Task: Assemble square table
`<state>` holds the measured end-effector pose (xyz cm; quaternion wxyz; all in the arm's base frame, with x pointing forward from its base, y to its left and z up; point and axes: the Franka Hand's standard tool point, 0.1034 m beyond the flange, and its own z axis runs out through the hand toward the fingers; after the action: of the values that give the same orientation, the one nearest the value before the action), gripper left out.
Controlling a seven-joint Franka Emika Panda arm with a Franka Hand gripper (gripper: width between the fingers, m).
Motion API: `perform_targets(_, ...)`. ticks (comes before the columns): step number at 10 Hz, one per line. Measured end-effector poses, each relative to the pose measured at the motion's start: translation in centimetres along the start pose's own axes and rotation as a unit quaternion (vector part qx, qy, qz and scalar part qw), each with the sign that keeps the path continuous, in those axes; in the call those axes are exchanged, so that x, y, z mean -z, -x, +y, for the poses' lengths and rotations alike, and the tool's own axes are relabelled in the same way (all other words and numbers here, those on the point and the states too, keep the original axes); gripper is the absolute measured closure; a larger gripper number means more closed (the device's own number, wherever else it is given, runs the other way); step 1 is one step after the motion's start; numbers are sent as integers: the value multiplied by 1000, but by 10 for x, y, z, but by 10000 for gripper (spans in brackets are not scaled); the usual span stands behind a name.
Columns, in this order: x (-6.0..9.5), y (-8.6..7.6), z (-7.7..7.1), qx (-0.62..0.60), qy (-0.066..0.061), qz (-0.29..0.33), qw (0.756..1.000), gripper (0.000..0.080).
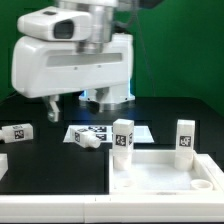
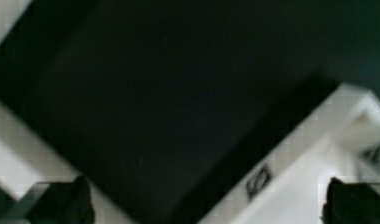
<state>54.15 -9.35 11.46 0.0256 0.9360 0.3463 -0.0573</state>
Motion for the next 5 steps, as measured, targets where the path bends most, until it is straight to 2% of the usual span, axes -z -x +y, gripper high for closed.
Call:
perform_targets(1,-6,15,-8,-8,-4,-1,1000,150)
perform_targets(3,-5,10,-7,-4,-2,-1,1000,150)
perform_targets(5,-8,12,-8,-5,-4,-2,1000,150)
